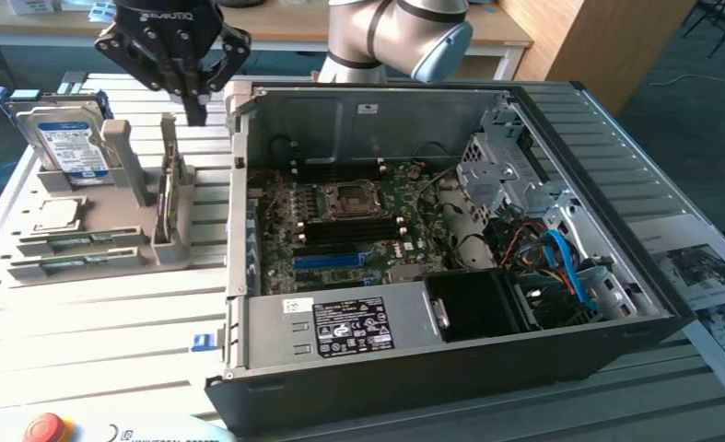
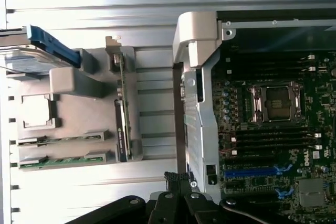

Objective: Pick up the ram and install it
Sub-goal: 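Reach for the ram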

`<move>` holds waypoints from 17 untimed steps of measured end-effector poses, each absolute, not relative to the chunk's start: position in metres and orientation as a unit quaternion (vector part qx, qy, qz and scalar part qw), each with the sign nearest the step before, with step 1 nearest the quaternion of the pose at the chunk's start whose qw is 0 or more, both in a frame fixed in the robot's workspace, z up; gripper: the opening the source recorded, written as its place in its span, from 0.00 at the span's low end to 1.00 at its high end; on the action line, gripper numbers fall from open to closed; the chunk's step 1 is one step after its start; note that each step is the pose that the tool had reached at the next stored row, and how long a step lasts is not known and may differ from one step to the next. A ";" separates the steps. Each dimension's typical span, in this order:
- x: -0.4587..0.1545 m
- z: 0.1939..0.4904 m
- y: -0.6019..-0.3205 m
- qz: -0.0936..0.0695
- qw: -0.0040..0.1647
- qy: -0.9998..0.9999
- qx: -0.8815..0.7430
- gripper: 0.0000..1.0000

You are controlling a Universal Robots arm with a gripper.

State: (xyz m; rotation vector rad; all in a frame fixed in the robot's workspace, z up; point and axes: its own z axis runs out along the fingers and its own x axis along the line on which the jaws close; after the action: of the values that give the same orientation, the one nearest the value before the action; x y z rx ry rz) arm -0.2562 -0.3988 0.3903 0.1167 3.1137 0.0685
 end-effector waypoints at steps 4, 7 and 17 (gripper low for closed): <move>-0.270 0.390 -0.399 0.022 0.013 0.999 0.037 0.10; -0.281 0.389 -0.399 0.022 0.013 0.999 0.037 0.10; -0.322 0.387 -0.399 0.022 0.013 0.999 0.037 0.10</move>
State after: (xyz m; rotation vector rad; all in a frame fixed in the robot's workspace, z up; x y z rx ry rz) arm -0.3216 -0.3989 0.3872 0.1164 3.1136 0.0684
